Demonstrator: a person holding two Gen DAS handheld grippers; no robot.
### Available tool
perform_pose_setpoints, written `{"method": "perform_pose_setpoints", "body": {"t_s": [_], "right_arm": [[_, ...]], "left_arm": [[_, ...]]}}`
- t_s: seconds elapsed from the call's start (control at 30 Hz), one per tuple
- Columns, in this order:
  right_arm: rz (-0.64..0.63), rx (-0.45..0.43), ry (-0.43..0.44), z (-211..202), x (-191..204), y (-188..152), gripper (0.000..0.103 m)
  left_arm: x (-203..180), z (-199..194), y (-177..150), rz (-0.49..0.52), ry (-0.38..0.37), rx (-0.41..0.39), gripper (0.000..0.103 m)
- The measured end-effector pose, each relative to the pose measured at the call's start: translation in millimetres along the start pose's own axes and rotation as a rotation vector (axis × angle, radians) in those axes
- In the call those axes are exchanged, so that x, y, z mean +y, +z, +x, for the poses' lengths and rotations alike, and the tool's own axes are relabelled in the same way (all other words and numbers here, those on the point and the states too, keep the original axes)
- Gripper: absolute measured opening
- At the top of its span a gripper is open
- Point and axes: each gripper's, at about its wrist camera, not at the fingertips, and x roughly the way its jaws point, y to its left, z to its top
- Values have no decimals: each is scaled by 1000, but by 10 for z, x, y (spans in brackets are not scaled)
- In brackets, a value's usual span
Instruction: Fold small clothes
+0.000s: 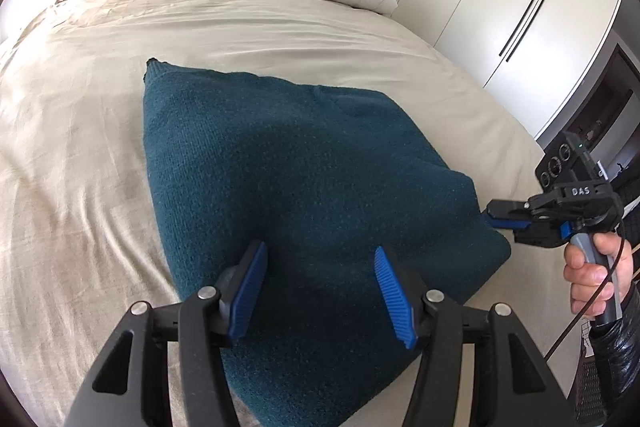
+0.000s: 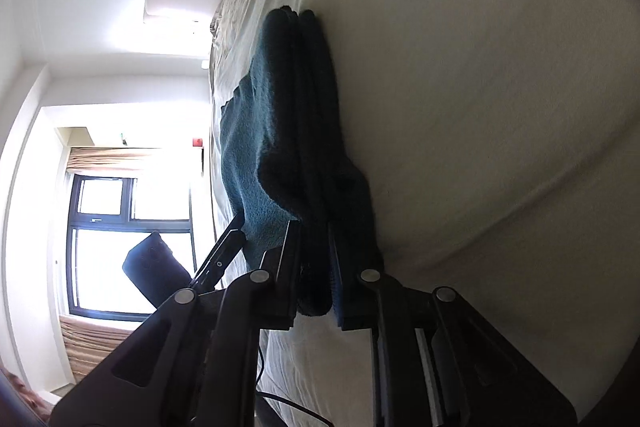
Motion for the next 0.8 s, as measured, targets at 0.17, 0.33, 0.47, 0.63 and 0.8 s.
{"method": "perform_pose_setpoints", "body": {"t_s": [0.17, 0.33, 0.47, 0.63, 0.8], "right_arm": [[-105, -10, 72, -24, 598, 108, 15], [-33, 74, 42, 442, 453, 220, 15], [87, 58, 89, 403, -175, 348, 0], [154, 35, 203, 357, -468, 186, 0], [112, 17, 139, 193, -403, 41, 0]], "left_arm": [[-39, 23, 16, -2, 7, 0, 61], [-28, 27, 18, -6, -1, 0, 61], [23, 15, 5, -16, -26, -6, 61], [65, -14, -9, -39, -50, -19, 61], [73, -225, 129, -63, -31, -54, 61]]}}
